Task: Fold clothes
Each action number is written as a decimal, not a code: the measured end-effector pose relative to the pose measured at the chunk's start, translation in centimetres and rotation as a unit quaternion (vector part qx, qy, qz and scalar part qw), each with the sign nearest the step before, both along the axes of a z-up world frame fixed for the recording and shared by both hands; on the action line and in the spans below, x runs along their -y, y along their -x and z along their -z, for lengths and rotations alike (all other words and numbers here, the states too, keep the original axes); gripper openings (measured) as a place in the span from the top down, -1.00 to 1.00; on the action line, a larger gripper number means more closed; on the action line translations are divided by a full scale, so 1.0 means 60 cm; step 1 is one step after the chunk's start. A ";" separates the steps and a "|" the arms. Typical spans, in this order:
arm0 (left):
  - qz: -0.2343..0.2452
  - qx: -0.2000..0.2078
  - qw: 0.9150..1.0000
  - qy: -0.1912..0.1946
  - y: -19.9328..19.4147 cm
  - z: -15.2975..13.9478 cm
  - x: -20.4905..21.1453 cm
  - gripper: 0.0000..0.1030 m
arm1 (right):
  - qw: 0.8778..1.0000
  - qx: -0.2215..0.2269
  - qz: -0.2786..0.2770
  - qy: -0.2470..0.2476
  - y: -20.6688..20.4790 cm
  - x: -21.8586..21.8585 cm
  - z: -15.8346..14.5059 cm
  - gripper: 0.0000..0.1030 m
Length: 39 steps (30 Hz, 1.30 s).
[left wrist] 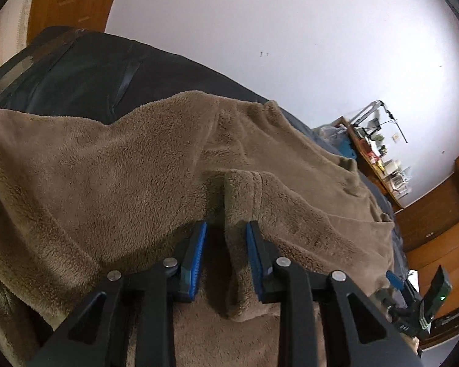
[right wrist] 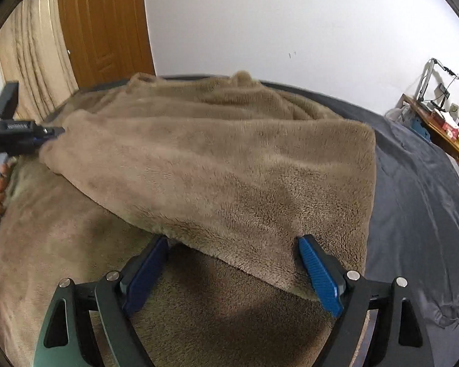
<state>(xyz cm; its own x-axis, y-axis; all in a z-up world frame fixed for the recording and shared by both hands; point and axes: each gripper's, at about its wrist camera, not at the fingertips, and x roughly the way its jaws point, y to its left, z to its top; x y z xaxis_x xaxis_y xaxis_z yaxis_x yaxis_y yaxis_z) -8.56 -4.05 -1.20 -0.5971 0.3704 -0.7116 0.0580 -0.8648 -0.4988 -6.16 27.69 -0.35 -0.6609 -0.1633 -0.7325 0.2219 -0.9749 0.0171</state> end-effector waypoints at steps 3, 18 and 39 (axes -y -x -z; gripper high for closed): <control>0.009 -0.009 1.000 -0.011 -0.010 -0.012 -0.004 0.19 | 0.998 -0.055 0.017 0.036 -0.031 -0.021 -0.032 -0.73; 0.009 0.036 0.987 0.158 -0.007 -0.011 -0.111 -0.57 | 0.996 0.027 -0.011 -0.080 -0.010 0.037 0.013 -0.99; 0.004 0.038 0.993 0.108 0.031 -0.016 -0.168 -0.65 | 0.997 0.039 -0.013 -0.059 0.013 0.034 0.023 -0.99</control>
<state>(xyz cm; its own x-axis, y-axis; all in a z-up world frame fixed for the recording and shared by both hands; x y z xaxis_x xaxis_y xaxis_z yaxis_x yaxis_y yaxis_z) -10.42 6.05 -0.22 -0.5371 0.2084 -0.8174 0.0809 -0.9518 -0.2958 -6.97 25.65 -1.73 -0.5975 -0.0890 -0.7969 0.2497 -0.9651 -0.0793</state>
